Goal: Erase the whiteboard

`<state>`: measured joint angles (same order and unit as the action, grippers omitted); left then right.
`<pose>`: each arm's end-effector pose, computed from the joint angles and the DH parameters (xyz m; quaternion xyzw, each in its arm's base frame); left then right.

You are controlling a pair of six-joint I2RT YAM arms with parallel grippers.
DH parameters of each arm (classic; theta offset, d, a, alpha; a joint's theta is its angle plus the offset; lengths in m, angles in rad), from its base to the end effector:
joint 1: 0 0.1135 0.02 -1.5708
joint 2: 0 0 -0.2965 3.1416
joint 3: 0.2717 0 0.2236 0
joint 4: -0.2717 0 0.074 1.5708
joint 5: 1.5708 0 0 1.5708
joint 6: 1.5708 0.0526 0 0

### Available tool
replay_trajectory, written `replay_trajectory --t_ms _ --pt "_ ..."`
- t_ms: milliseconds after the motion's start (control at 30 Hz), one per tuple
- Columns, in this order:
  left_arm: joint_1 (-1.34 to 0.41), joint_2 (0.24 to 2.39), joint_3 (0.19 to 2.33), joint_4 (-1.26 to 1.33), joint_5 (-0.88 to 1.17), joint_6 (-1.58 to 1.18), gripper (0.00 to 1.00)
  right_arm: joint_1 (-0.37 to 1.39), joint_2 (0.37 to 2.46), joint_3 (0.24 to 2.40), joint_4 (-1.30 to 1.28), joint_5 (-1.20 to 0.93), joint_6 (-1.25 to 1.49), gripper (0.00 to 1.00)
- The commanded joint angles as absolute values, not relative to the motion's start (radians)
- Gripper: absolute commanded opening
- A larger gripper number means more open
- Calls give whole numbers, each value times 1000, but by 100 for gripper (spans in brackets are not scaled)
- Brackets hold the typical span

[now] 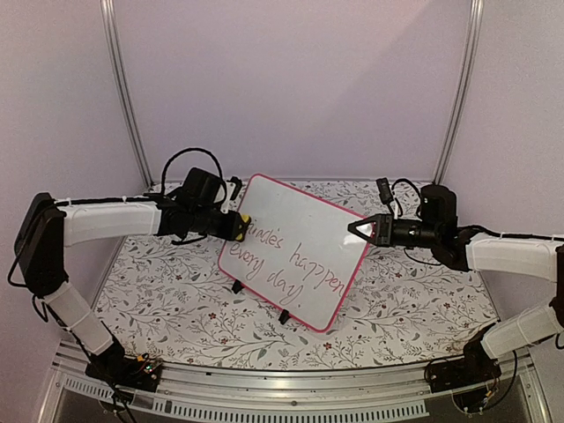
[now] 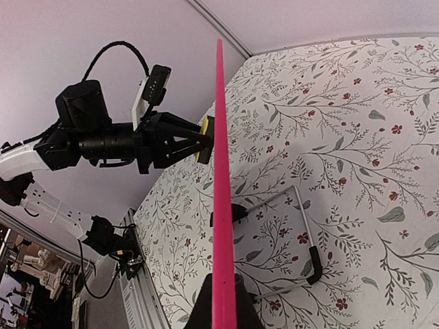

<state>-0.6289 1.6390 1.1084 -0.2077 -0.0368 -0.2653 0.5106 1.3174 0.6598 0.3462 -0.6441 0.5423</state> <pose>0.2841 -0.2043 0.2669 0.1580 0.9007 -0.1596 0.3718 0.2143 0.1562 0.2808 -0.1742 0.7695 0.5019 0.3545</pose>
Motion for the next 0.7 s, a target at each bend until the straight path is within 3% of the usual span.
replay_trajectory --t_ms 0,267,667 --pt "-625 1588 979 -224 -41 -333 0 569 1343 629 136 -764 414 0" --pt "-624 1524 905 -216 -79 -336 0 569 1341 637 70 -746 395 0" --pt "-590 1623 1119 -185 -146 -244 0 569 1351 645 49 -725 366 0"
